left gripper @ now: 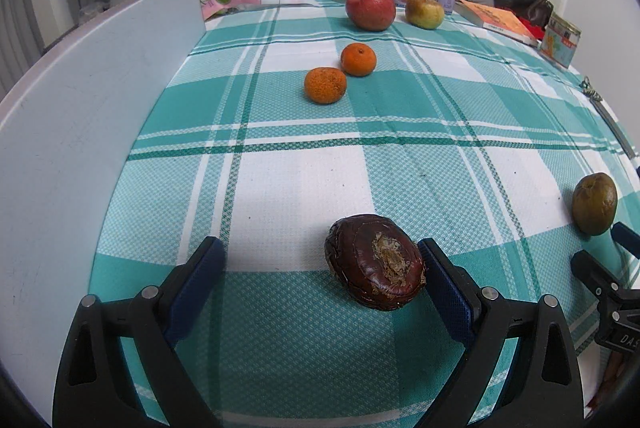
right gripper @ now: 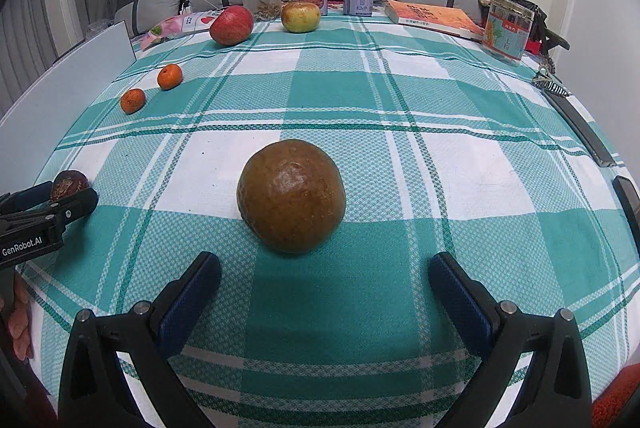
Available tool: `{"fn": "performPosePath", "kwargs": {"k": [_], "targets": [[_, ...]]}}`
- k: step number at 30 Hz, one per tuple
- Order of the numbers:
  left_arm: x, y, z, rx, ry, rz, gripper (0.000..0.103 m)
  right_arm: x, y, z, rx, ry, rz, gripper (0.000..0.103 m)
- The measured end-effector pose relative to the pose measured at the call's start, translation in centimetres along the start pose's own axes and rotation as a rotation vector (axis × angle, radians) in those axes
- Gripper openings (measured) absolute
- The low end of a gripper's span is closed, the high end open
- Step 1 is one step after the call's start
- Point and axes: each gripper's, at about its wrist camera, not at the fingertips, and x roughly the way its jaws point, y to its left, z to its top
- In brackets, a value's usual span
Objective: Organize fruits
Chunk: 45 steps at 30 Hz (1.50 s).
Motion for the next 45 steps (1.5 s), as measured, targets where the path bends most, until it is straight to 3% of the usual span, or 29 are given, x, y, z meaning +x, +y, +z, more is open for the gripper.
{"fn": "performPosePath", "kwargs": {"k": [10,14,17,23,27,28,29,31,33,36,37,38,41,45], "targets": [[0.1,0.1,0.1,0.0,0.006,-0.015,0.097,0.0,0.0,0.0,0.0,0.0,0.0,0.103],[-0.6,1.3,0.1,0.056,0.053,-0.131,0.098,0.0,0.0,0.0,0.0,0.0,0.002,0.103],[-1.4,2.4,-0.4,0.026,0.073,-0.202,0.098,0.0,0.0,0.0,-0.001,0.0,0.002,0.103],[-1.2,0.3,-0.1,0.095,0.131,-0.164,0.096,0.0,0.2,0.1,-0.002,0.005,0.01,0.103],[-1.1,-0.5,0.7,0.102,0.133,-0.141,0.095,-0.6,-1.3,1.1,0.053,0.052,0.132,0.102],[-0.9,-0.8,0.9,0.116,0.133,-0.127,0.087,-0.9,-1.8,1.7,0.076,0.057,0.158,0.102],[-0.7,-1.1,1.0,0.133,0.139,-0.117,0.064,-1.0,-2.2,2.4,0.085,0.061,0.166,0.102],[-0.5,-1.4,1.4,0.15,0.146,-0.107,0.055,-1.1,-2.5,3.9,0.072,0.081,0.176,0.101],[-0.5,-1.3,1.8,0.139,0.159,-0.119,0.044,-0.5,-2.1,5.3,0.037,0.137,0.208,0.097],[-0.5,-1.1,2.2,0.11,0.179,-0.113,0.043,0.9,-1.1,6.3,-0.003,0.217,0.234,0.078],[-0.6,-1.0,2.2,0.105,0.179,-0.108,0.043,1.5,-0.6,6.5,-0.02,0.246,0.242,0.067],[-0.8,-0.9,2.3,0.1,0.177,-0.1,0.043,2.2,-0.1,6.6,-0.043,0.278,0.234,0.048],[-1.9,-0.4,2.3,0.081,0.167,-0.091,0.043,2.5,0.6,6.5,-0.072,0.319,0.201,0.048],[-4.2,-0.1,2.9,0.092,0.117,-0.063,0.043,1.0,0.4,7.0,-0.04,0.305,0.249,0.048]]}}
